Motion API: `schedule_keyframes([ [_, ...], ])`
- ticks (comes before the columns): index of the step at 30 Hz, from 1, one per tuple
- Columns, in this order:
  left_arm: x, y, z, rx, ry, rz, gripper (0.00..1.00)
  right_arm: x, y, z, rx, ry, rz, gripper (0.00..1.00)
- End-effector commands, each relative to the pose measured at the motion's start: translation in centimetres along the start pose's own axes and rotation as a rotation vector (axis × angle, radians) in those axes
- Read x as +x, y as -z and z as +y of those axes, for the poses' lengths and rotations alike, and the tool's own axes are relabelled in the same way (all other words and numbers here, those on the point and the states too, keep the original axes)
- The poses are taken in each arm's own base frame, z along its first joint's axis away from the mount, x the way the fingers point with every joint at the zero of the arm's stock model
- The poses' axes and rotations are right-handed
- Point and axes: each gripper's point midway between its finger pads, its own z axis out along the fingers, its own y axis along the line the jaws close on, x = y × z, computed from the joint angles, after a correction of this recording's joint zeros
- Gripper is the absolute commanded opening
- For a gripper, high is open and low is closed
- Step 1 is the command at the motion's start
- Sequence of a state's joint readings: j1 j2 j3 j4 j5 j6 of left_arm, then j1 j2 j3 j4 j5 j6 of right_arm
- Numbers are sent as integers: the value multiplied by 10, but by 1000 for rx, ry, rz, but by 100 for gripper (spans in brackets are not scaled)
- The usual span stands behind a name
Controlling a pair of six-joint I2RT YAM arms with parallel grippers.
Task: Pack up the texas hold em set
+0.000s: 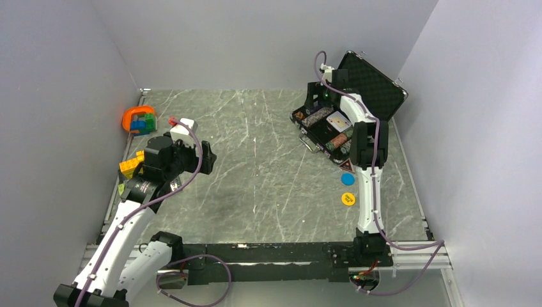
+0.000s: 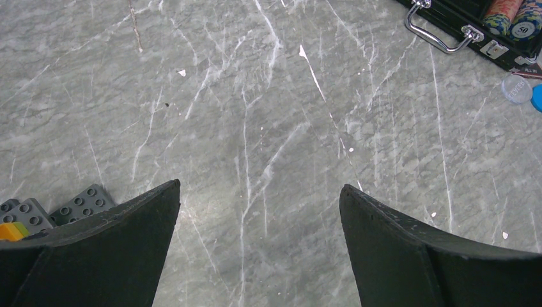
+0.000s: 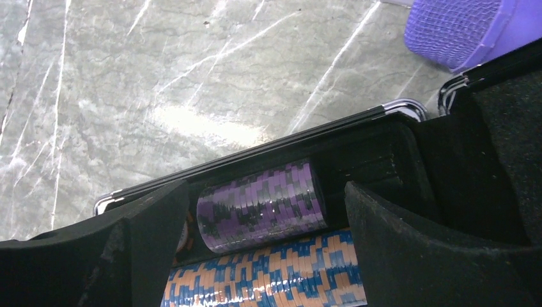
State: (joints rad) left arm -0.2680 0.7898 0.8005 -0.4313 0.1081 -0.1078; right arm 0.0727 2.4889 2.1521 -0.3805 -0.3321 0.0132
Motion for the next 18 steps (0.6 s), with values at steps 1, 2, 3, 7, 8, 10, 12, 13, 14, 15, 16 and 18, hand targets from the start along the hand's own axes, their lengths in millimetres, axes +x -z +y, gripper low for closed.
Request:
schedule_keyframes([
  [1,-18,3,-4,13,-13,-50,98,-10,3,12,-62,60,-1,95],
  [2,-18,3,-3,12,-14,-48,98,-6,2,14,-68,64,11,94],
  [3,-18,3,-3,11,-14,-50,98,-3,2,16,-76,70,23,94],
  [7,-18,2,-4,13,-12,-48,98,6,4,26,-109,91,50,94],
  [8,-17,2,-3,13,-11,-47,98,8,5,28,-115,96,54,93],
  [10,-18,2,-4,13,-12,-48,98,10,7,34,-130,102,63,93],
  [12,-17,2,-3,11,-11,-48,98,10,9,42,-155,106,67,93],
  [13,-18,3,-4,13,-12,-49,98,11,11,45,-168,105,69,93],
  [14,-18,3,-3,13,-12,-49,98,13,11,48,-182,102,76,92],
  [15,-18,3,-4,13,-12,-50,98,14,12,51,-192,101,78,92],
  [16,-18,3,-4,13,-12,-51,98,14,14,55,-204,101,80,92],
  [18,-19,3,-4,15,-12,-52,98,17,15,62,-226,103,90,92],
])
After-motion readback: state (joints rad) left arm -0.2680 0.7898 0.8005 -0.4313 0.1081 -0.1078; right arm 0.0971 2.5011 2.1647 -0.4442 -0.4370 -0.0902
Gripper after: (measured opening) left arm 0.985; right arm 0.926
